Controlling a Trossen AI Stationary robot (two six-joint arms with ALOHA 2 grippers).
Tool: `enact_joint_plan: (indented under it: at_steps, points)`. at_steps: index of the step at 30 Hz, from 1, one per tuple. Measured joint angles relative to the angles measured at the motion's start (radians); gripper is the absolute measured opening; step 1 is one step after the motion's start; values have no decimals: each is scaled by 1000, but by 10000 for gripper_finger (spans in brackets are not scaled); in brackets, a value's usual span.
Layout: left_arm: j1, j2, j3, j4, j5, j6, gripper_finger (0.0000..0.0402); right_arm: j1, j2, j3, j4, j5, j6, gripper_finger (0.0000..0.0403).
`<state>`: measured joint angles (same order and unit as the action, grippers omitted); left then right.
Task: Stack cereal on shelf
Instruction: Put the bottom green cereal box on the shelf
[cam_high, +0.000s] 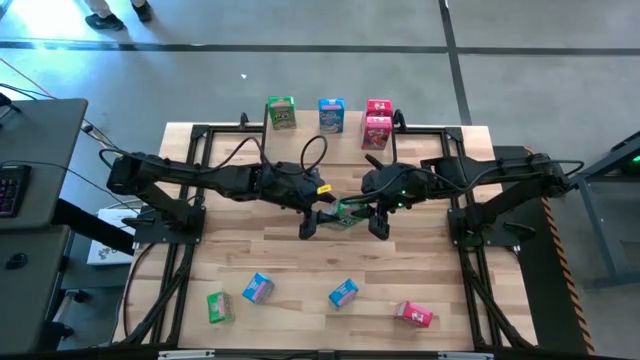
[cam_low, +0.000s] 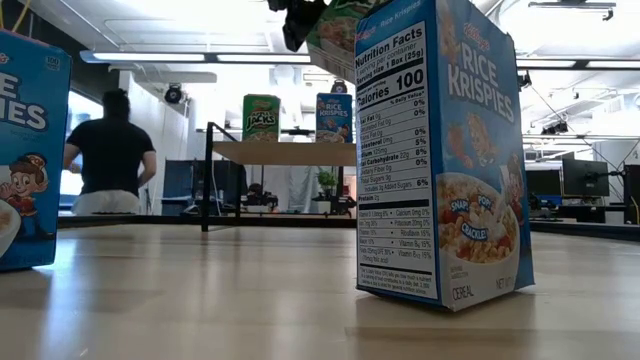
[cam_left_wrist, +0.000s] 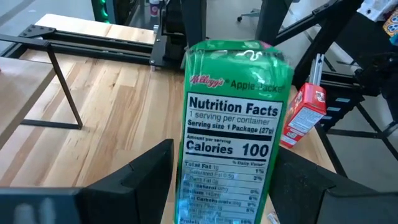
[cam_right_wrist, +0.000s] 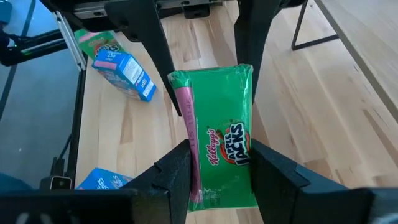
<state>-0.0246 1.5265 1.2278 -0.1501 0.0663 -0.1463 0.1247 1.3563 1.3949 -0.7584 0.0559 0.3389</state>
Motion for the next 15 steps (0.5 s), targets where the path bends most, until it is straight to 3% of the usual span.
enact_joint_plan:
  at_steps: [6,15]
  points:
    - [0,0,0,0,7,6,219,0,0,0,-1,1,0,138]
    - [-1,0,0,-1,11,13,175,0,0,0,-2,-5,19,138]
